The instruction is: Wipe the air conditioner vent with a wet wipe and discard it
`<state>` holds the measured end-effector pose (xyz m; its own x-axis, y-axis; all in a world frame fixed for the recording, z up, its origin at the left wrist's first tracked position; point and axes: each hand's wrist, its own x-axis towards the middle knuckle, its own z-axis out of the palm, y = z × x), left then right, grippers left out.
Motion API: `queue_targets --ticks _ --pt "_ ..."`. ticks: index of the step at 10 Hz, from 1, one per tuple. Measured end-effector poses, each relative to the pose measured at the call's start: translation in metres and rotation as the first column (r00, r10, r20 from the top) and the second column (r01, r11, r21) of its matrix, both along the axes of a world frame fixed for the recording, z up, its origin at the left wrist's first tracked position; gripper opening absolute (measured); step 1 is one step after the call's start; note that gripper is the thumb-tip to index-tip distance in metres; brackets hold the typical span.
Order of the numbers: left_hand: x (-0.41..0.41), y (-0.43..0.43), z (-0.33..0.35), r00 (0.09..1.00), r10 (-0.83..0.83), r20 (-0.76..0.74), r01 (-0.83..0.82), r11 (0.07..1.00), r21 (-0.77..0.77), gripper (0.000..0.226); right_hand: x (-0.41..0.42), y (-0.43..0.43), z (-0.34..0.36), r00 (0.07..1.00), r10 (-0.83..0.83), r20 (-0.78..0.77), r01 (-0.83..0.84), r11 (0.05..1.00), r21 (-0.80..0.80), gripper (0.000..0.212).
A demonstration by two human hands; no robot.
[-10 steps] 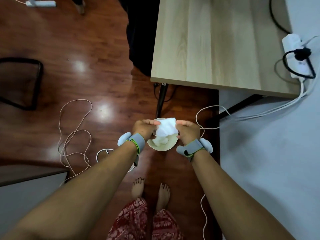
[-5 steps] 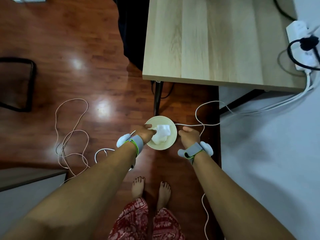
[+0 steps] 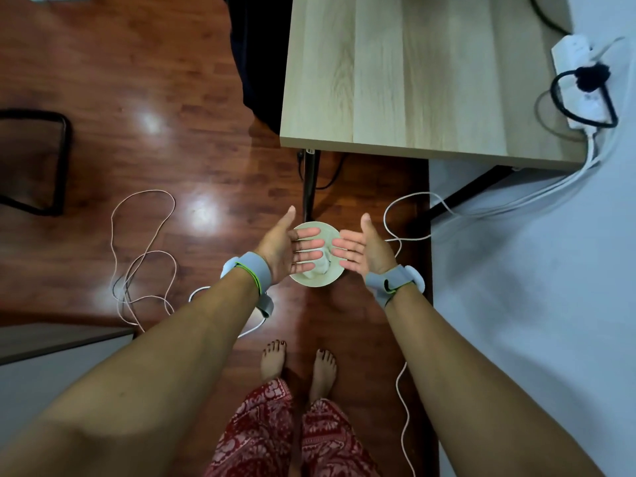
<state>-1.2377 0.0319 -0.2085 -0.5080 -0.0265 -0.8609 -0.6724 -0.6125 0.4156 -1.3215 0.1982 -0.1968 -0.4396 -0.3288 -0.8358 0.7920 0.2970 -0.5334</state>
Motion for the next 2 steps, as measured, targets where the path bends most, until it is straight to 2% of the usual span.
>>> queue_targets --ticks 2 --pt "0.0100 -0.0002 0.0191 0.996 0.037 -0.077 -0.020 0.978 0.207 0.084 0.0105 0.0019 0.0148 0.999 -0.012 0.032 0.016 0.988 -0.151 0.094"
